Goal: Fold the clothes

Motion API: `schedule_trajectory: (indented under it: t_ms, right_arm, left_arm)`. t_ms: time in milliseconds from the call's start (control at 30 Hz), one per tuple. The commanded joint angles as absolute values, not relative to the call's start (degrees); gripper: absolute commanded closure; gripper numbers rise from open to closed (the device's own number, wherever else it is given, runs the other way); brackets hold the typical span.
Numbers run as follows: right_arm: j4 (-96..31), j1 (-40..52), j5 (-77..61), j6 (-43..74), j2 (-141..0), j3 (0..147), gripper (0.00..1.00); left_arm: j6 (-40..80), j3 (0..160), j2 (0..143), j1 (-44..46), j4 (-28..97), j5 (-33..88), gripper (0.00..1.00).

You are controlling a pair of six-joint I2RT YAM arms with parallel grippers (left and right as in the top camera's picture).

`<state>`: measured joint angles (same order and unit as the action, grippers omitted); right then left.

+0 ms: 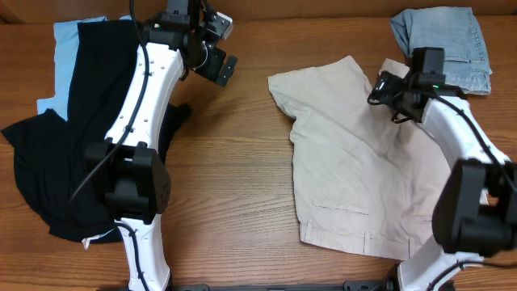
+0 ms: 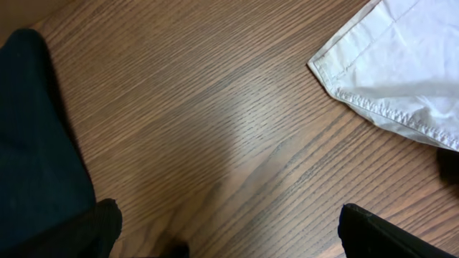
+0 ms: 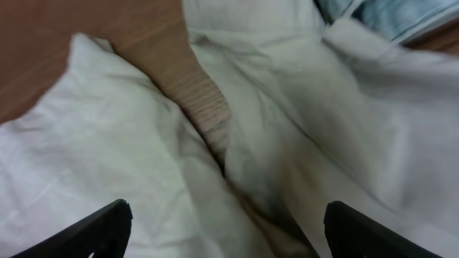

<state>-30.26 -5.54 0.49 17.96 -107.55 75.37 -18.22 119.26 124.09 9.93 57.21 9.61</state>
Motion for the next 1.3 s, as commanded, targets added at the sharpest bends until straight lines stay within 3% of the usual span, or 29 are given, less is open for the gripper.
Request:
schedule_trajectory:
  t_ms: [0, 267, 500, 700, 867, 1267]
  right_arm:
    - [-27.66, -5.48, 1.65, 17.28, -110.67, 75.46, 0.11]
    - [-21.43, -5.48, 3.33, 17.30, -116.25, 75.46, 0.11]
    - [-21.17, -4.93, -4.29, 15.42, -119.70, 75.42, 0.11]
    - [-23.27, 1.56, -5.02, 14.50, -119.81, 75.37, 0.11]
    - [-25.65, 10.81, -5.34, 12.99, -119.81, 75.42, 0.11]
    - [-56.77, 28.27, -6.07, 10.28, -119.81, 89.41, 0.06]
  left_arm:
    - [-19.40, 119.63, 124.07, 10.20, 57.10, 10.02, 0.00]
    - [-20.82, 119.63, 124.07, 10.20, 56.95, 9.91, 0.00]
    - [-20.78, 119.63, 124.07, 10.09, 55.83, 6.70, 0.00]
    - [-20.23, 119.63, 124.07, 9.98, 53.39, 0.45, 0.00]
    - [-12.69, 119.63, 124.07, 8.75, 52.18, -10.72, 0.00]
    - [-8.01, 119.63, 124.07, 2.33, 54.15, -16.71, 0.00]
